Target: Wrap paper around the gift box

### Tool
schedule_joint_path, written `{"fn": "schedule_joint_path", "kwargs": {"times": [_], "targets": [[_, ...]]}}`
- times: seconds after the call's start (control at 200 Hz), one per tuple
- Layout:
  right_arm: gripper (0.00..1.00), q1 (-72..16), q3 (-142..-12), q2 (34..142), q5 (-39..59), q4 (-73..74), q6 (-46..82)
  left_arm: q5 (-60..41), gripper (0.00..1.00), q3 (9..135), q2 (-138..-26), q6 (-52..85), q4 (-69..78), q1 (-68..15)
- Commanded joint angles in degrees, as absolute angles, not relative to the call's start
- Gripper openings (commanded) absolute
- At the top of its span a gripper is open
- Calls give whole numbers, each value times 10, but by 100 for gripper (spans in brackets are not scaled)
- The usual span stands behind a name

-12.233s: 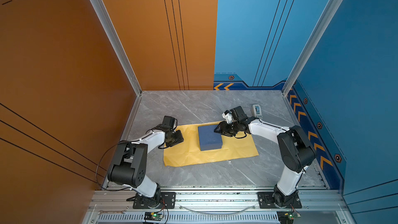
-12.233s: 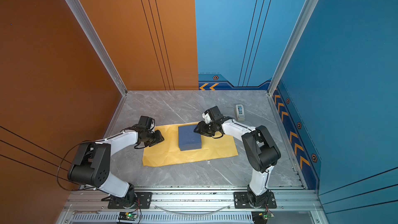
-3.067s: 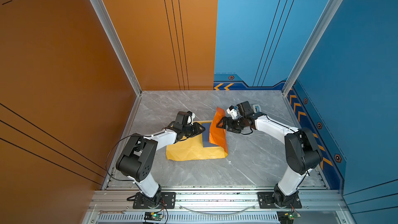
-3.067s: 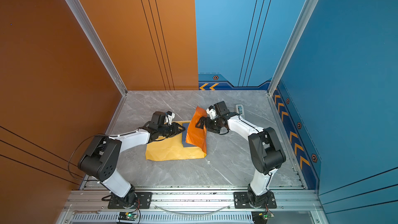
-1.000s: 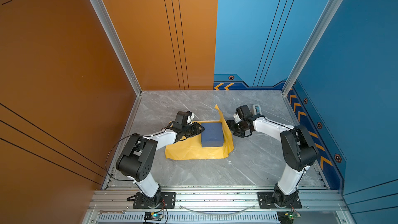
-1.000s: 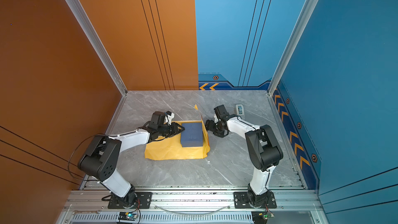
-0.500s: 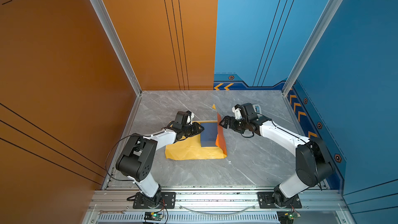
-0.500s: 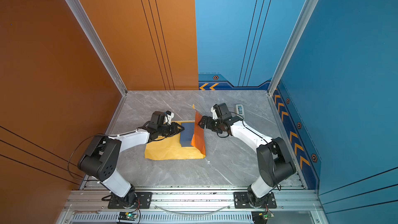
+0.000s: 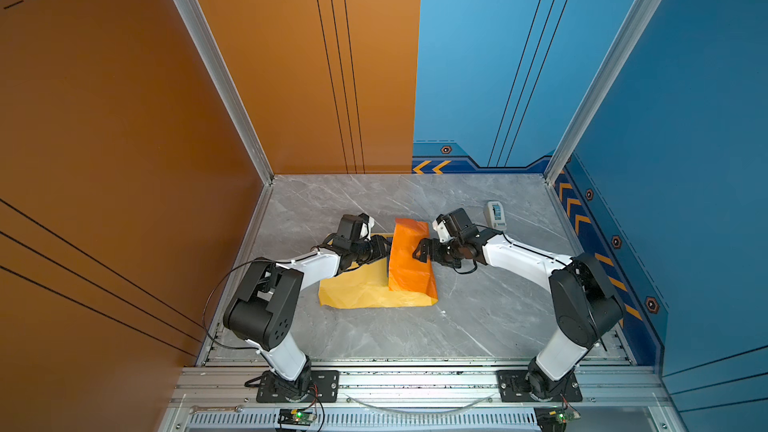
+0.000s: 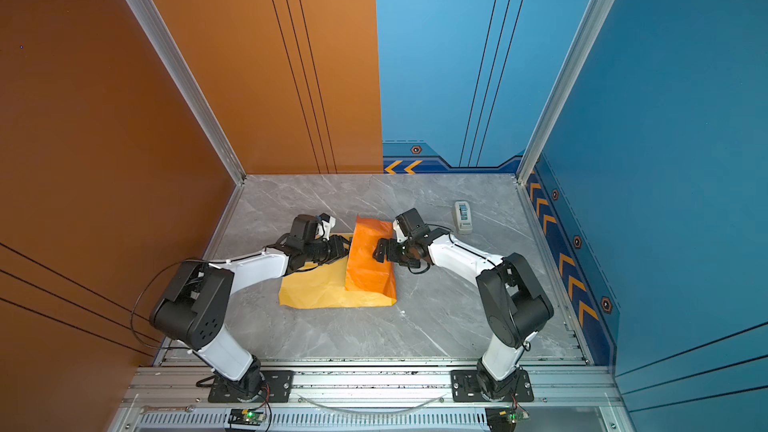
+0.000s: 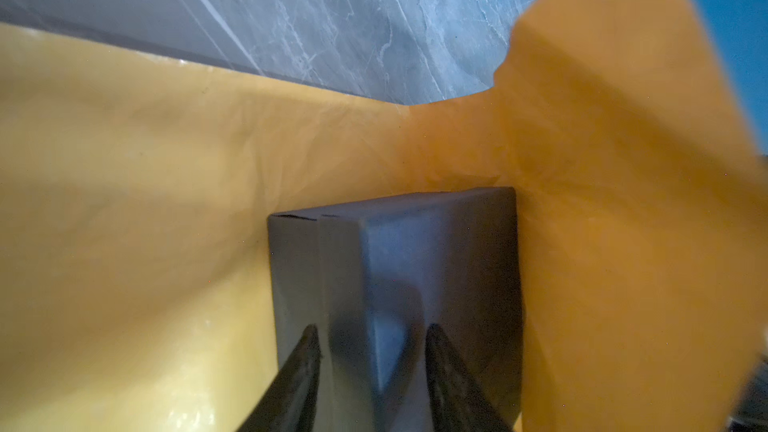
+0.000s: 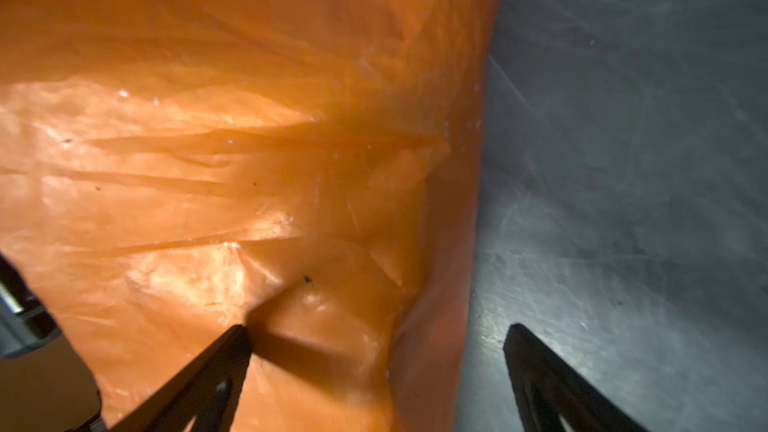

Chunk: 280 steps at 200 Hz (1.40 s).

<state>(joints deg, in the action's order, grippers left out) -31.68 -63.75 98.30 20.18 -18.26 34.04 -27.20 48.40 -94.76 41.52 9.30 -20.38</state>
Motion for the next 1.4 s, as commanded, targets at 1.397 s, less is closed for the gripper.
{"fn": "schedule_joint_path", "kwargs": {"times": [1.397], "targets": [[98,-281,-673,997,234,-251,328,-245,28,454,-960,448,146,-254]]}}
